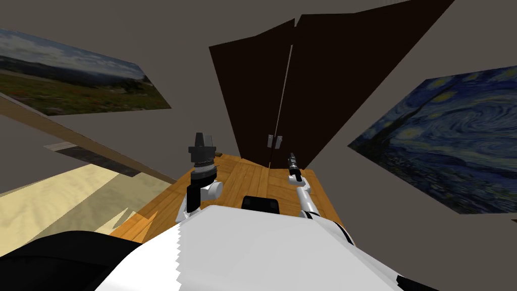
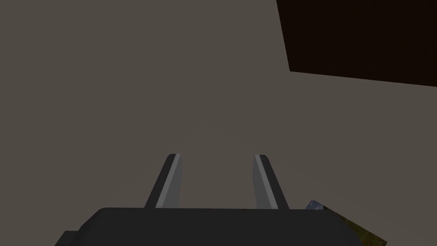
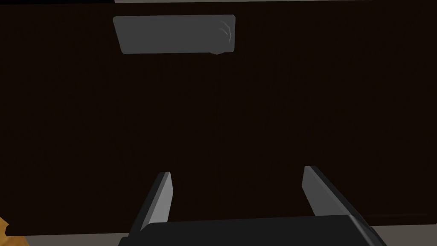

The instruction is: Pull the door open

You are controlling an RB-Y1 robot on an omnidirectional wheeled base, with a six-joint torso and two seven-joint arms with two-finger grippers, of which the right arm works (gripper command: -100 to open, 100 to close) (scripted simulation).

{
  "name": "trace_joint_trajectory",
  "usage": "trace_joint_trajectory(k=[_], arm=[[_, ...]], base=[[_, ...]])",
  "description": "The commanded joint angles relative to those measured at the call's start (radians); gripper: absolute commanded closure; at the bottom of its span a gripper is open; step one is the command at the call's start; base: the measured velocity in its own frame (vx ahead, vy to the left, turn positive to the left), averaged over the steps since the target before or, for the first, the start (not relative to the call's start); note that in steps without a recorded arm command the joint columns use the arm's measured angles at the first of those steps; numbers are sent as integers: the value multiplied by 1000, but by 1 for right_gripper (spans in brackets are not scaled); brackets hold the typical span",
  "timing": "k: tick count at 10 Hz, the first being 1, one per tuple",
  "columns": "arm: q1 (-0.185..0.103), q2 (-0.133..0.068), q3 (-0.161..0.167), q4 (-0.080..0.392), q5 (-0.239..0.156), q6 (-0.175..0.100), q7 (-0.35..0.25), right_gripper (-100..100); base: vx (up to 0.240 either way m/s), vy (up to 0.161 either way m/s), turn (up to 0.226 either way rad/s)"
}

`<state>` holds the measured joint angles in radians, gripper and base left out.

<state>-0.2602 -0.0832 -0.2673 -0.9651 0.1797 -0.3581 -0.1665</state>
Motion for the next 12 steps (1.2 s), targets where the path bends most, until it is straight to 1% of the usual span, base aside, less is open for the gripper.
trace_joint_trajectory(k=[1, 6, 12], arm=[[-1, -4, -1, 2, -1, 0, -1, -100], [-1, -16, -3, 6, -2, -2, -4, -100], [-1, -30, -6, 12, -5, -4, -8, -100]], base=[[-192, -35, 11], [-215, -36, 15], [-182, -30, 15]])
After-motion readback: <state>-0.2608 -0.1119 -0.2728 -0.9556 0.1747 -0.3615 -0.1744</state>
